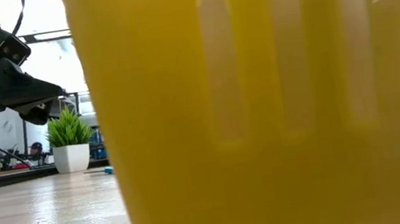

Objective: Pick & Place Paint Supplies
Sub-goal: Put the blue scissors into the gray bin

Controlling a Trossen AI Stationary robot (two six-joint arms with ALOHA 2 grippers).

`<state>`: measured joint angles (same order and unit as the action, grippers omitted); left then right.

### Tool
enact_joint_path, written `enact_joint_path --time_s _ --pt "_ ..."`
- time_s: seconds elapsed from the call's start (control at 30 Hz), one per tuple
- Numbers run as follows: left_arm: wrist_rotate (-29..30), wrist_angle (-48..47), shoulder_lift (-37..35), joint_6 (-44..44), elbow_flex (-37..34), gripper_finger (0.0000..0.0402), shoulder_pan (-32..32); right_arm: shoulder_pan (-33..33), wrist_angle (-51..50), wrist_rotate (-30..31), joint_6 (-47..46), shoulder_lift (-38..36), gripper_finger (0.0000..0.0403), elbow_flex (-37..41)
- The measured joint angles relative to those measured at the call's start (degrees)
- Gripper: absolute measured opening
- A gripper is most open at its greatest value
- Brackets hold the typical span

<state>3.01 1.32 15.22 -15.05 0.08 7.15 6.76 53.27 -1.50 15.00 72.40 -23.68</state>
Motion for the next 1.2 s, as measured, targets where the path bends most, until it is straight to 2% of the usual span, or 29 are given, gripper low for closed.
enact_joint_path --time_s 0.5,0.6,0.7,0.77,0.93,1.1,1.2 --pt "0.36 0.08 0.0 1.33 0.0 0.0 0.01 0.0 -0.04 0.01 0.0 0.0 0.0066 0.0" --pt "3.93 -0.17 0.02 2.19 0.38 0.0 0.01 0.0 -0.02 0.02 0.0 0.0 0.0066 0.0" --pt "9.89 -7.12 0.81 -2.38 3.91 0.0 -0.01 0.02 -0.05 0.02 0.0 0.0 0.0066 0.0" --pt "11.86 -10.61 2.23 -3.76 7.04 0.0 0.0 0.02 -0.07 0.02 0.0 0.0 0.0066 0.0" --pt "12.37 -15.12 10.86 -4.28 15.25 0.0 0.01 0.04 -0.48 0.04 0.0 0.0 0.0066 0.0" --pt "15.44 -21.09 24.22 -4.38 23.82 0.0 -0.01 0.04 -0.57 0.04 0.0 0.0 0.0066 0.0" --pt "16.13 -21.34 32.45 -4.52 27.94 0.0 -0.03 0.04 -0.56 0.04 0.0 0.0 0.0066 0.0"
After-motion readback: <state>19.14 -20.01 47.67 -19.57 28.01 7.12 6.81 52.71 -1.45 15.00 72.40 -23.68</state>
